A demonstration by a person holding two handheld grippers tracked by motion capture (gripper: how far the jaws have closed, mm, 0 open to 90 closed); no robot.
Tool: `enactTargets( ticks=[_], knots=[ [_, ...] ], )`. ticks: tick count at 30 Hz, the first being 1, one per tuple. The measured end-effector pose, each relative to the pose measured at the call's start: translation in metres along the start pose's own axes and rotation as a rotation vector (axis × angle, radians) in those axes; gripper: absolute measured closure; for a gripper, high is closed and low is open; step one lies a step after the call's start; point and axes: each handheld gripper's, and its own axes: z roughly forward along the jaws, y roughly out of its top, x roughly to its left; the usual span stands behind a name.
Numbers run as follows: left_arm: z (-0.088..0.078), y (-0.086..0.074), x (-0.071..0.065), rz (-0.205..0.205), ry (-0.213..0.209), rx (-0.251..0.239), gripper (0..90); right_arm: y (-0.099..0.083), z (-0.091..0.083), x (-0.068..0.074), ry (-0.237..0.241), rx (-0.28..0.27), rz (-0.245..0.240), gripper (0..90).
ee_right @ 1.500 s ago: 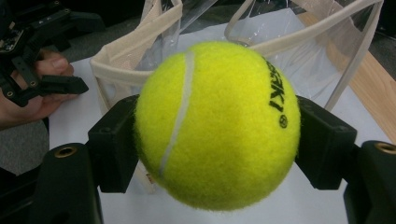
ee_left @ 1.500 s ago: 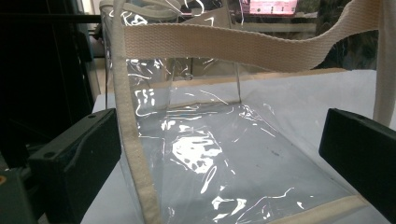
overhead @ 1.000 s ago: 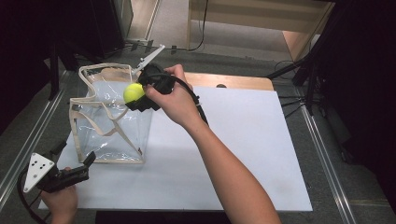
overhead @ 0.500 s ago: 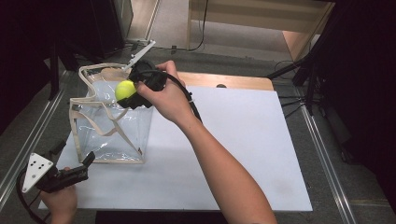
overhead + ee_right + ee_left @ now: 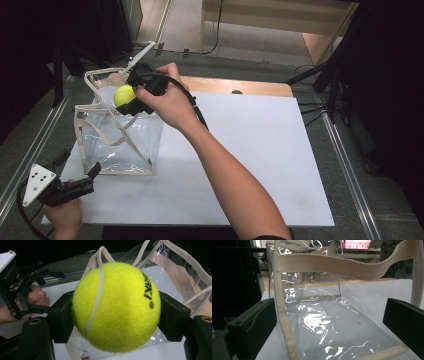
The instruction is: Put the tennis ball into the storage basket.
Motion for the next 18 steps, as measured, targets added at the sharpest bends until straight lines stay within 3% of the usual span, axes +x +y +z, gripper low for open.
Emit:
enactTargets(
  ticks=[18],
  knots=[
    [0.0,0.0,0.001,-0.001,-0.003,0.001,0.0,0.008,0.027,0.0,0.028,0.027,-0.011,24.3]
  ],
)
